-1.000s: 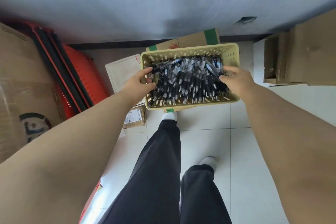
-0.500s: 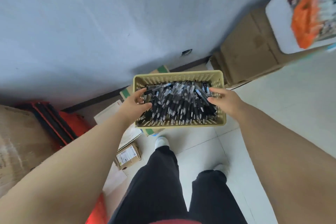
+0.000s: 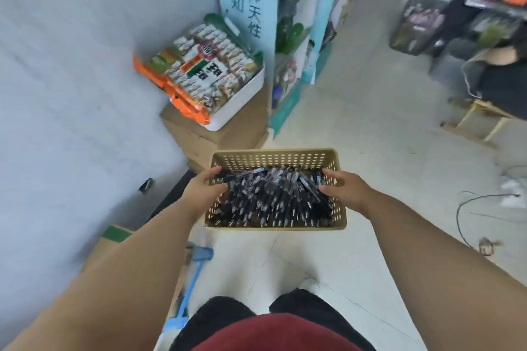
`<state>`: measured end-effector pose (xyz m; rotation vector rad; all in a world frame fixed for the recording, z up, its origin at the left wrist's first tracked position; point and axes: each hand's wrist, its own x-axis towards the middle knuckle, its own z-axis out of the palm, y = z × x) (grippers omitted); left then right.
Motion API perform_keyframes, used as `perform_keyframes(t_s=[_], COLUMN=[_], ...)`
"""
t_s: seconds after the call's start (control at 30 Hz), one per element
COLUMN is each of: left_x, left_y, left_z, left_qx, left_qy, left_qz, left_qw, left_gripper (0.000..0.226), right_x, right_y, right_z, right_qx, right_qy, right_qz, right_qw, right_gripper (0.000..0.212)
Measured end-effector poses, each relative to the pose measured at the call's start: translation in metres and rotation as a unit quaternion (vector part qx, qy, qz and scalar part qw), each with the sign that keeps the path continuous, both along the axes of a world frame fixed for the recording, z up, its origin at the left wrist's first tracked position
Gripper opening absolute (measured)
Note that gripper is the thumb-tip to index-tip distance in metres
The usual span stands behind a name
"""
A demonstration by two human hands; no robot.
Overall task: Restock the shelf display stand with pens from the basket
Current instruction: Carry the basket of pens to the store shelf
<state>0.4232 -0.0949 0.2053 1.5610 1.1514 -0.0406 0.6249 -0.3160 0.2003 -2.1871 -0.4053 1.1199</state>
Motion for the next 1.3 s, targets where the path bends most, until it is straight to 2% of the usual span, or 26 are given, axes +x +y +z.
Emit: perform_keyframes(t_s=[0.23, 0.33, 0.5, 0.7, 0.9, 1.0, 1.2, 1.3], left_x=[0.202, 0.273, 0.372, 0.492, 0.638, 0.702, 0.798, 0.852], left_y=[-0.127, -0.183, -0.250, -0.307, -0.377, -0.422, -0.515, -0.564], left_z=[0.035, 0.049, 0.043, 0.024, 0.019, 0.027, 0.030, 0.031], left_qx=[-0.001, 0.021, 0.004, 0.010, -0.002, 0.011, 0.020, 0.032], left_qy=[-0.048, -0.067, -0.049, -0.026, -0.026, -0.058, -0.065, -0.070], left_qz=[-0.173, -0.257, -0.368, -0.457, -0.572, -0.600, -0.647, -0.669], left_qw=[0.984, 0.964, 0.929, 0.889, 0.820, 0.798, 0.759, 0.740], left_gripper=[0.058, 0.054, 0.057, 0.056, 0.056, 0.051, 0.048, 0.038], right_x=[0.095, 0.121, 0.162, 0.235, 0.324, 0.353, 0.395, 0.433], right_y=[-0.192, -0.255, -0.333, -0.391, -0.435, -0.460, -0.516, -0.557], right_z=[0.034, 0.043, 0.045, 0.040, 0.046, 0.045, 0.032, 0.023], right_qx=[0.023, 0.024, 0.006, -0.018, -0.048, -0.057, -0.071, -0.072], right_qy=[-0.018, -0.033, -0.032, -0.004, -0.007, -0.010, 0.032, 0.045], right_qz=[-0.204, -0.283, -0.395, -0.465, -0.557, -0.591, -0.645, -0.651], right_qw=[0.978, 0.958, 0.918, 0.885, 0.829, 0.804, 0.760, 0.754], right_gripper=[0.060, 0.060, 0.057, 0.061, 0.061, 0.061, 0.054, 0.049])
